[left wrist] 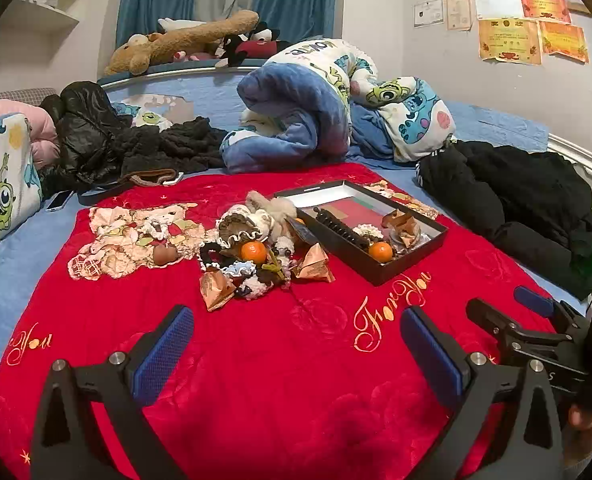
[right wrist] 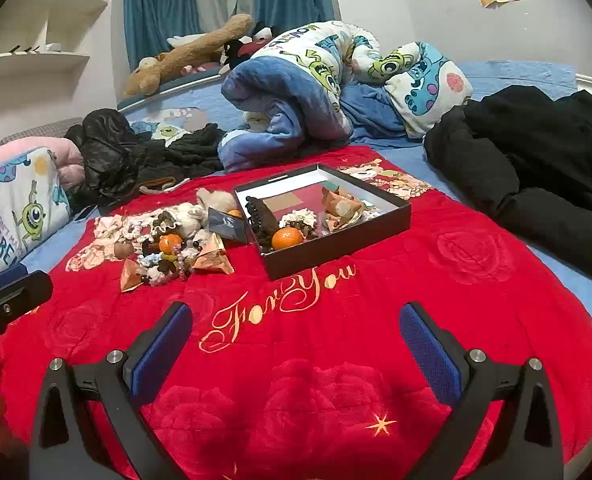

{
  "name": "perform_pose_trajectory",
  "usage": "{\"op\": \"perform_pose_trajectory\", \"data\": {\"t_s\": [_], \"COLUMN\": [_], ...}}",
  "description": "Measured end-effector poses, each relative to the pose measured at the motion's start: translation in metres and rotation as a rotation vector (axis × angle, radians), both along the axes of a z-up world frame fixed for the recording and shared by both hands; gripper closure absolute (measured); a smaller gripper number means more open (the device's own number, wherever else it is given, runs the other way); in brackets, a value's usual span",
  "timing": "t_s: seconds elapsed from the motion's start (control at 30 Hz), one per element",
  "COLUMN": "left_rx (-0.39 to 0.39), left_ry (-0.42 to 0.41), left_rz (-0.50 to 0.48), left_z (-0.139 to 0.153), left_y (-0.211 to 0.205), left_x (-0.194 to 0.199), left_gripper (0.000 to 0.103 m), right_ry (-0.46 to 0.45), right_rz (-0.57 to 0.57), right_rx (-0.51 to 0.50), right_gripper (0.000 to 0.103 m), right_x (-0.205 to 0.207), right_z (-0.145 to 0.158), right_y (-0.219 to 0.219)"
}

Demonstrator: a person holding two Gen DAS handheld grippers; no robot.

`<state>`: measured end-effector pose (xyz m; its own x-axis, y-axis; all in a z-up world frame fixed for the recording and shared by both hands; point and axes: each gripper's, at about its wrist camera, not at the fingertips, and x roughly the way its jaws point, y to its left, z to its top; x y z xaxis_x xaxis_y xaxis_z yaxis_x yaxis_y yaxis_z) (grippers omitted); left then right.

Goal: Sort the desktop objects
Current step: 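Move both grippers toward the pile of items beside the black tray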

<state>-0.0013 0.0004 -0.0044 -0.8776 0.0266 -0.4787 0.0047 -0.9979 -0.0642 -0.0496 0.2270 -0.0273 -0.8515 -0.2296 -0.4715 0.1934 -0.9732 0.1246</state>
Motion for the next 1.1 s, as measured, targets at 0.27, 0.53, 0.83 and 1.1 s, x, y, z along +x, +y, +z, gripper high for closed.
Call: {"op": "perform_pose_trajectory", "data": {"t_s": [0.27,0.53,0.83,1.1], "left_rx": [-0.013,-0.027,-0.064,-0.075], "left_ry": [-0.003,-0.014,-0.035,-0.060], "left_rz": [0.011,0.052,0.142,0.184], "left_z": [-0.002,-0.003,-0.015,-0.026], "left_y": [-0.007,-0.031,-0.068,-0.089], "left_x": [0.003,0.013,0.028,0.038], "left_gripper": [0.000,0.000,0.000,0.000], "right_ry": [0.001,0.000,0.005,-0.014], "right_rz": [0.024,0.082,0.173,0.224], "right_rx": [-0.003,-0.002,-0.015,-0.092], "right_gripper": [0.000,0.000,0.000,0.000], "right_x": [-0.001,0.001,0.005,0.003], "right_z": [0.001,0.001,0.002,0.002], "right_y": [-0.010,-0.033,-0.063,-0.086]}}
